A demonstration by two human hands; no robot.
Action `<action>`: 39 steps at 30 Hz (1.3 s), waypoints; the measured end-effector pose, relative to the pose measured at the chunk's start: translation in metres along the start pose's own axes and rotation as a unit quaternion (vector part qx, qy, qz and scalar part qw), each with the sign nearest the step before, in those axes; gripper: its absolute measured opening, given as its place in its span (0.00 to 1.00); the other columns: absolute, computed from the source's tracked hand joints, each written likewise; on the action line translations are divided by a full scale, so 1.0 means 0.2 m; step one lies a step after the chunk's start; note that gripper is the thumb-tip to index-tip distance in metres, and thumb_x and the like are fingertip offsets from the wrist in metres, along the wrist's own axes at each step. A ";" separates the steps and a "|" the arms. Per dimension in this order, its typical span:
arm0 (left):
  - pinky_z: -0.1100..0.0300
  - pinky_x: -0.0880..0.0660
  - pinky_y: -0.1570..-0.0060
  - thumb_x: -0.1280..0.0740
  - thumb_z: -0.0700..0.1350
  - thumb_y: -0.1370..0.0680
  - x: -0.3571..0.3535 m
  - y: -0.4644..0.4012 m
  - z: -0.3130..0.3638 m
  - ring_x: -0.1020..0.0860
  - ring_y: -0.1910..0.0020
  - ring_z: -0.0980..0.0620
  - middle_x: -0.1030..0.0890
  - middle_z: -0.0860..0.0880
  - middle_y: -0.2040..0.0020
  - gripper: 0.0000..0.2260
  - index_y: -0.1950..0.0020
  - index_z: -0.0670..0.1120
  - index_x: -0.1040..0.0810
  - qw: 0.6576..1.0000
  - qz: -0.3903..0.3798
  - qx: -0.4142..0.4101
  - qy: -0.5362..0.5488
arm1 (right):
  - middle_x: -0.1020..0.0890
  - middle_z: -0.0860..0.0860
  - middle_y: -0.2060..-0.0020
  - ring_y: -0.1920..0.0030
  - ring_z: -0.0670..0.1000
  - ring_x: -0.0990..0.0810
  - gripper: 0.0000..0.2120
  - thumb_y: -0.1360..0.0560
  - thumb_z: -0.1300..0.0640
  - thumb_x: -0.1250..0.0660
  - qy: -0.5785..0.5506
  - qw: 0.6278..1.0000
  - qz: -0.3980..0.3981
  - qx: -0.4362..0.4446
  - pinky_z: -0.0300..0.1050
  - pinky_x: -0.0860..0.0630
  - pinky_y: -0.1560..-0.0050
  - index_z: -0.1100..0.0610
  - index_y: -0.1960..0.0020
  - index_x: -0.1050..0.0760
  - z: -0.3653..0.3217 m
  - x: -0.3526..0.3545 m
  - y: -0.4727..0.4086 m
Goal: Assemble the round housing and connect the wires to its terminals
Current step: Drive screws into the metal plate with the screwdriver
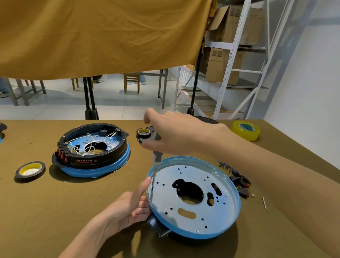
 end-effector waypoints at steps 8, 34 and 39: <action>0.56 0.17 0.54 0.33 0.70 0.28 0.04 -0.01 0.01 0.15 0.53 0.46 0.14 0.38 0.48 0.36 0.43 0.37 0.19 0.999 -0.028 0.010 -0.022 | 0.23 0.48 0.60 0.63 0.48 0.26 0.21 0.19 0.43 0.34 0.008 1.000 0.004 0.004 0.45 0.34 0.68 0.55 0.35 0.35 -0.01 0.00 0.00; 0.61 0.19 0.61 0.29 0.72 0.34 0.04 -0.02 -0.01 0.13 0.53 0.47 0.13 0.39 0.48 0.41 0.41 0.36 0.19 0.999 0.002 0.011 -0.031 | 0.22 0.49 0.59 0.62 0.49 0.22 0.23 0.22 0.51 0.29 -0.053 0.998 -0.043 0.001 0.46 0.28 0.66 0.55 0.34 0.37 0.02 0.03 0.01; 0.61 0.18 0.58 0.29 0.72 0.34 0.05 -0.02 -0.01 0.13 0.49 0.46 0.13 0.40 0.47 0.42 0.39 0.36 0.19 0.999 -0.003 0.007 -0.039 | 0.20 0.51 0.55 0.57 0.51 0.21 0.27 0.22 0.47 0.29 -0.067 0.996 -0.054 -0.014 0.49 0.23 0.60 0.55 0.31 0.38 0.04 0.04 0.01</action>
Point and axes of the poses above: each hand's wrist, its own y-axis away from the middle knuckle, its own x-axis out of the back of the hand, z = x × y, the point moved 1 cm from there along -y, towards the middle knuckle
